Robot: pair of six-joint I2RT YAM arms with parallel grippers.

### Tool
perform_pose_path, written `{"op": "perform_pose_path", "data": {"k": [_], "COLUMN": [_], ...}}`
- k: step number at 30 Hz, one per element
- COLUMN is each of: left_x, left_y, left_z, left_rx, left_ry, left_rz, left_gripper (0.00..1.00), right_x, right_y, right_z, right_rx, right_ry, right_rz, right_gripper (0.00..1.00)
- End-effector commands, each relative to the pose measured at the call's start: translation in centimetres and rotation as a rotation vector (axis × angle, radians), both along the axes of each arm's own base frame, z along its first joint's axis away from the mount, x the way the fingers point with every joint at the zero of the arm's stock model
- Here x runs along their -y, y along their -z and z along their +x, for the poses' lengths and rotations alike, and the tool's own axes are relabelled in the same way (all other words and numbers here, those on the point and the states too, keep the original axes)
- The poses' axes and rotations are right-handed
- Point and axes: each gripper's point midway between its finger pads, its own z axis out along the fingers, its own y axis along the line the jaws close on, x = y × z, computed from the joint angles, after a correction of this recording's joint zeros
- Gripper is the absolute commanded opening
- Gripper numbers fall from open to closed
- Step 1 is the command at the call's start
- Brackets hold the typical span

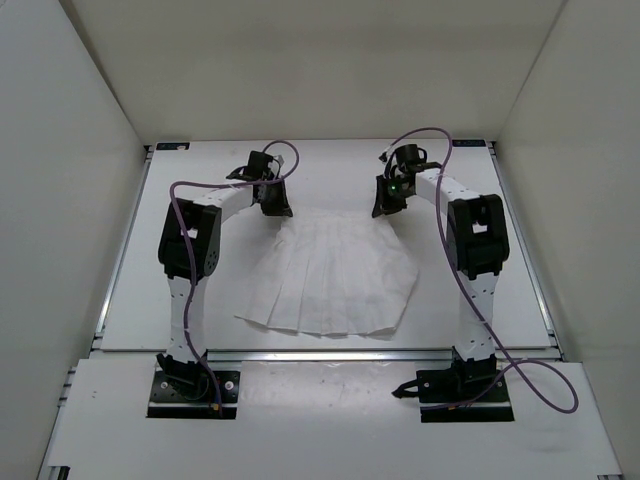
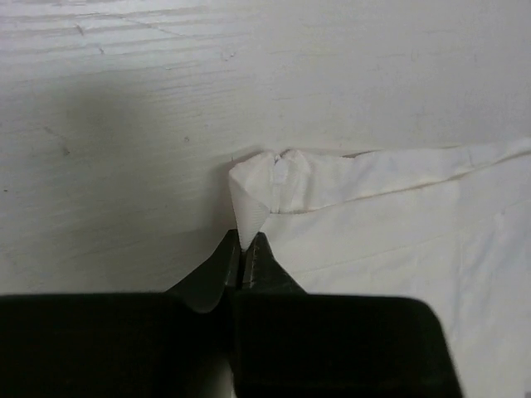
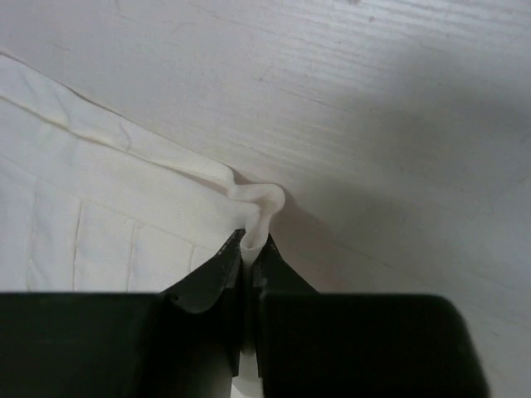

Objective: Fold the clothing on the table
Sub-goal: Flatten the skirt out

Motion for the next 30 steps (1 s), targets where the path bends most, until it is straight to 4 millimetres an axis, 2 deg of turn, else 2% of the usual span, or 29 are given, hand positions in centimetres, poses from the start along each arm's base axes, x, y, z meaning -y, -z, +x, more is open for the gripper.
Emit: {"op": "perform_pose_path", "data": {"k": [1,2,4,5,6,7,8,9,10,11,12,13,14,15,16,17,18,19,20,21,22,23,24,25,26,27,28,29,30], "left_x": [1.0,0.6,1.3,1.4,1.5,0.9,1.3,0.9,0.2,-0.1,-0.5,-1.4,-1.8,-2.3,-3.4,-3.7,-4.8,-5.1,-5.3,-5.6,-6.0,-6.4,-6.3,-6.7,-7.3,-7.0,-7.4,-7.6,-7.8], "left_y": [-2.4,-2.4,-4.8,-7.2,-8.3,-10.9,-13.4,-15.3,-18.9,-22.1,-24.2,-27.8,-31.9,-33.3,-36.8,-40.4,-42.7,-43.7,-45.6,-45.6,-47.2,-47.7,-48.0,-48.2,-48.8,-47.7,-49.0,-48.9,-48.8], "left_z": [1.2,1.3,1.9,3.1,3.3,4.2,4.9,5.0,5.5,5.7,5.8,5.4,4.5,4.1,2.7,0.7,-1.2,-2.1,-4.2,-5.2,-7.4,-9.6,-10.8,-13.0,-15.3,-15.8,-18.0,-19.7,-21.1], "left_rx": [0.053,0.046,0.077,0.139,0.155,0.210,0.270,0.303,0.367,0.429,0.472,0.537,0.622,0.653,0.734,0.823,0.882,0.911,0.962,0.964,1.010,1.036,1.045,1.065,1.093,1.068,1.108,1.116,1.126], "left_ry": [0.022,0.016,0.021,0.019,0.023,0.010,0.020,0.018,0.007,0.001,-0.007,-0.016,-0.031,-0.044,-0.058,-0.061,-0.092,-0.101,-0.118,-0.124,-0.126,-0.126,-0.123,-0.118,-0.125,-0.117,-0.119,-0.116,-0.121], "left_rz": [-0.008,-0.006,-0.019,-0.028,-0.026,-0.025,-0.023,-0.020,-0.033,-0.041,-0.044,-0.055,-0.063,-0.056,-0.050,-0.045,-0.022,-0.005,0.000,0.017,-0.002,-0.022,-0.041,-0.061,-0.077,-0.084,-0.100,-0.113,-0.127], "left_gripper": [0.00,0.00,0.00,0.00,0.00,0.00,0.00,0.00,0.00,0.00,0.00,0.00,0.00,0.00,0.00,0.00,0.00,0.00,0.00,0.00,0.00,0.00,0.00,0.00,0.00,0.00,0.00,0.00,0.00], "right_x": [0.4,0.2,-0.3,-0.3,-0.3,-0.7,-0.9,-0.9,-0.7,-0.8,-0.6,-0.7,-0.5,-0.2,0.0,0.1,-0.1,-0.1,0.1,0.0,0.3,0.7,0.9,1.2,1.7,1.4,1.8,2.1,2.3], "right_y": [-1.3,-2.5,-5.7,-6.7,-8.8,-11.5,-13.3,-16.3,-20.5,-22.5,-26.6,-30.8,-32.7,-36.9,-40.3,-42.8,-43.4,-45.3,-47.9,-46.3,-46.5,-46.7,-46.8,-46.8,-47.7,-46.6,-47.0,-47.0,-47.0], "right_z": [1.8,2.4,3.5,3.9,4.4,5.5,5.7,6.2,6.7,6.6,6.7,5.9,5.6,4.1,2.3,0.3,-0.5,-3.0,-6.2,-6.5,-8.8,-10.9,-11.9,-14.0,-15.9,-16.5,-18.4,-19.7,-20.2], "right_rx": [0.029,0.058,0.124,0.152,0.194,0.266,0.300,0.363,0.440,0.470,0.559,0.644,0.687,0.779,0.865,0.933,0.957,1.021,1.094,1.082,1.112,1.134,1.146,1.153,1.182,1.143,1.147,1.144,1.141], "right_ry": [0.032,0.025,0.005,0.001,-0.007,-0.014,-0.017,-0.025,-0.025,-0.023,-0.020,-0.037,-0.034,-0.036,-0.046,-0.051,-0.050,-0.065,-0.072,-0.066,-0.065,-0.058,-0.042,-0.046,-0.039,-0.044,-0.048,-0.047,-0.042], "right_rz": [0.039,0.044,0.063,0.053,0.047,0.052,0.047,0.051,0.073,0.088,0.108,0.146,0.156,0.176,0.192,0.197,0.197,0.211,0.226,0.224,0.231,0.229,0.216,0.211,0.213,0.210,0.221,0.236,0.242], "right_gripper": [0.00,0.01,0.00,0.00,0.00,0.00,0.00,0.00,0.00,0.00,0.00,0.00,0.00,0.00,0.00,0.00,0.00,0.00,0.00,0.00,0.00,0.00,0.00,0.00,0.00,0.00,0.00,0.00,0.00]}}
